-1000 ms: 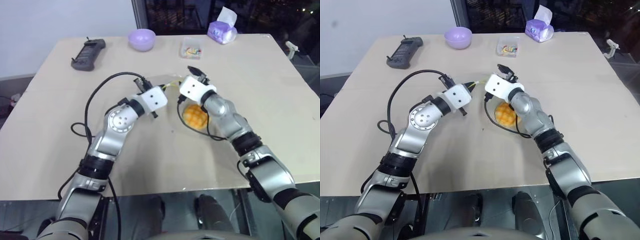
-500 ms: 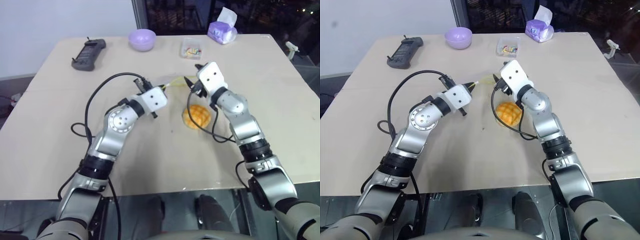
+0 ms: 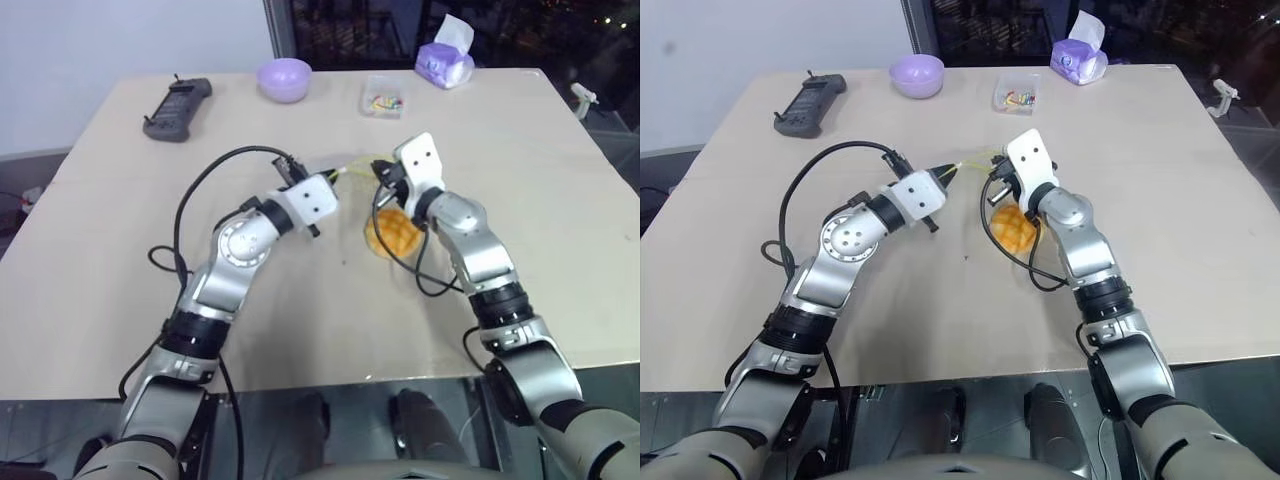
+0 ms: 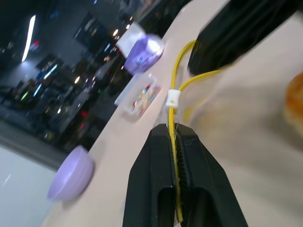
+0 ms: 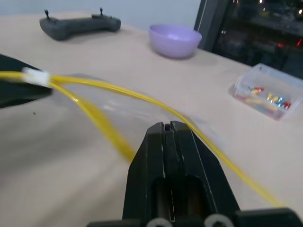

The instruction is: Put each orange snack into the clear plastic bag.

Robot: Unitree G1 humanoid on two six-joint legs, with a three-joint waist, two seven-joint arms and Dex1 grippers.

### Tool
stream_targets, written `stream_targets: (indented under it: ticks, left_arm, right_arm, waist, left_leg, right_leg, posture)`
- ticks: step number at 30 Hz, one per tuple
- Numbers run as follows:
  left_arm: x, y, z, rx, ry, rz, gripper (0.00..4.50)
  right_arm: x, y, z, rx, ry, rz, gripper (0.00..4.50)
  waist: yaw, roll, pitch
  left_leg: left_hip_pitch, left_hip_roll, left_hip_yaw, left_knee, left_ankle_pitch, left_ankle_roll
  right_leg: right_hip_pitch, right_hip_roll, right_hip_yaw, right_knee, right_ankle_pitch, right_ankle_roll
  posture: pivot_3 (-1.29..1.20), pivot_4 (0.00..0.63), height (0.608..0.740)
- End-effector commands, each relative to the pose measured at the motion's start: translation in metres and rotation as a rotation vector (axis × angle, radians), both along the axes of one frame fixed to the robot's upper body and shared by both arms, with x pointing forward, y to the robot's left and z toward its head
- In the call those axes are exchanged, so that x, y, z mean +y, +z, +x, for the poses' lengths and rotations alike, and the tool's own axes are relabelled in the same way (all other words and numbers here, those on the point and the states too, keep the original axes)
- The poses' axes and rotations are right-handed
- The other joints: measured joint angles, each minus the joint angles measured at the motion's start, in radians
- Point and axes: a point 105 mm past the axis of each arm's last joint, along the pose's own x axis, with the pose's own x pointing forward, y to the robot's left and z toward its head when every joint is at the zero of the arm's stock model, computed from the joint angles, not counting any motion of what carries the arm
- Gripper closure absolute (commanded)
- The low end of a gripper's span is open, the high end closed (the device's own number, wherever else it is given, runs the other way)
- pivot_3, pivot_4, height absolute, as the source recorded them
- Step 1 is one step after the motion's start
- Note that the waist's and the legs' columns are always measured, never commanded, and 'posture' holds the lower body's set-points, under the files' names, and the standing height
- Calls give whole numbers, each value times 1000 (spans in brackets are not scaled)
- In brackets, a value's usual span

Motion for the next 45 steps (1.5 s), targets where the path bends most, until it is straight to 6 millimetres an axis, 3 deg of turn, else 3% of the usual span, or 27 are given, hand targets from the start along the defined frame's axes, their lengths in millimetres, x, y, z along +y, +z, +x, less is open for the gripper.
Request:
stream_targets:
  ticks: [1,7,15,17,24,28,30,33,40,45]
  left_arm:
    - [-13,9,-16,-50,-107,12,4500]
    - [-7,4,-15,-50,-89,39,4500]
    - [5,5,-4,-60,-10,46,4500]
    - [4,5,-4,-58,-8,45,4500]
    - [7,3,0,-57,26,41,4500]
    - [15,2,5,-55,75,30,4500]
    - [17,-1,5,-45,83,19,4500]
    - [17,-8,5,-20,80,-2,4500]
    - [19,-13,6,-1,93,-35,4500]
    - [18,-16,5,8,90,-39,4500]
  right_arm:
    - [3,8,1,-80,18,-82,4462]
    - [-5,-8,0,-273,16,-407,4462]
    - [-6,4,-1,-497,5,-566,813]
    - [-5,7,-2,-535,10,-587,74]
    - [-5,14,-6,-619,14,-619,74]
    - [-24,30,-8,-494,-33,-362,74]
    - [-35,31,-12,-348,-34,-125,74]
    - [-44,12,-26,-149,37,55,74]
    - [-51,-48,-62,167,132,59,74]
    - [-54,-74,-69,275,116,27,74]
  waist:
    - [0,0,0]
    - [0,0,0]
    - [-1,0,0]
    - [-1,0,0]
    - [0,0,0]
    - [1,0,0]
    - [2,0,0]
    - [7,0,0]
    - [16,0,0]
    - [18,0,0]
  left_leg:
    - [0,0,0,0,0,0]
    - [0,0,0,0,0,0]
    - [0,0,0,0,0,0]
    - [0,0,0,0,0,0]
    - [0,0,0,0,0,0]
    - [0,0,0,0,0,0]
    - [0,0,0,0,0,0]
    - [0,0,-1,0,0,0]
    - [0,0,-1,1,0,1]
    - [1,0,-1,1,0,1]
  right_leg:
    - [0,0,0,0,0,0]
    - [0,0,0,0,0,0]
    - [0,0,0,0,0,0]
    - [0,0,0,0,0,0]
    - [0,0,0,0,0,0]
    - [0,0,0,0,0,0]
    - [0,0,0,0,0,0]
    - [1,0,-1,-1,0,0]
    - [1,0,-1,0,0,0]
    - [2,0,-1,0,0,0]
  posture:
    - [0,150,740]
    - [0,150,740]
    - [0,150,740]
    - [0,150,740]
    - [0,150,740]
    - [0,150,740]
    - [0,150,740]
    - [0,150,740]
    - [0,150,740]
    - [0,150,740]
